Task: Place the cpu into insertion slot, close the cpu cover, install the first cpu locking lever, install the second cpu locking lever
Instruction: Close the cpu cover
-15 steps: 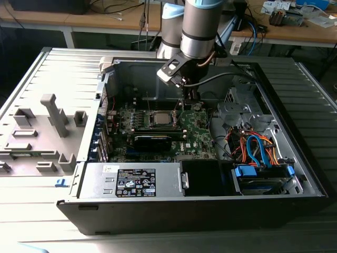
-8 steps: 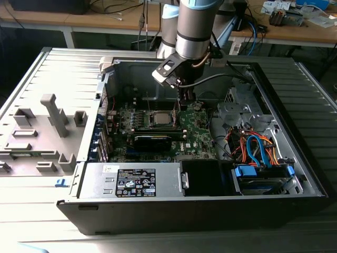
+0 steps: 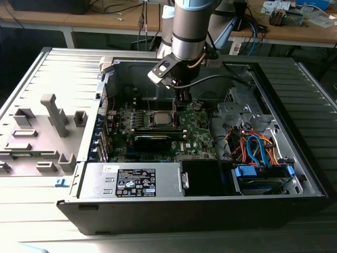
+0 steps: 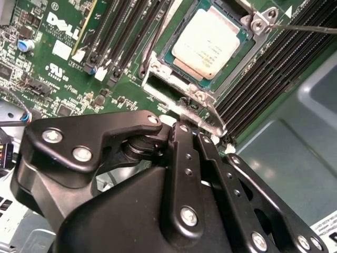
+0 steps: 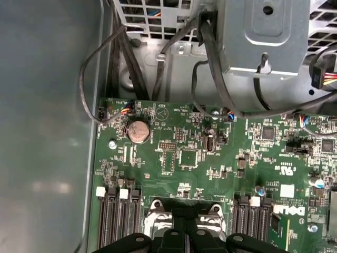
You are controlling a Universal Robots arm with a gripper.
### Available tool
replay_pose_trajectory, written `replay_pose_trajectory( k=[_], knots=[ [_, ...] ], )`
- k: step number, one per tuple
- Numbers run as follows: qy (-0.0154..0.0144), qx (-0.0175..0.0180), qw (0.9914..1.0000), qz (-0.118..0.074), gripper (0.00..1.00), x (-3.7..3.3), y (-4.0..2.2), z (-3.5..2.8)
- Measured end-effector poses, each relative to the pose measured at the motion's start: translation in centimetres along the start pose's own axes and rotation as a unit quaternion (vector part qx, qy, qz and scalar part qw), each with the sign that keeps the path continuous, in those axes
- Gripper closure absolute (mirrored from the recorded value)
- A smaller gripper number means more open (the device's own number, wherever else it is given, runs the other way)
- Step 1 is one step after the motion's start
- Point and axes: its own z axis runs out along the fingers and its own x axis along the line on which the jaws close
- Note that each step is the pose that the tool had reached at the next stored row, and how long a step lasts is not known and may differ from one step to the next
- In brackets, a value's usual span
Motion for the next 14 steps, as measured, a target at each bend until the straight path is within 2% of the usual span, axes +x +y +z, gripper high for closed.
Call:
replay_pose_trajectory(
  k=[7, 14],
  knots=[
    [0.0001, 0.0, 1.0, 0.0, 0.89, 0.09, -1.02, 0.28],
    [0.0, 0.0, 1.0, 0.0, 0.89, 0.18, -1.89, 0.99]
  ],
)
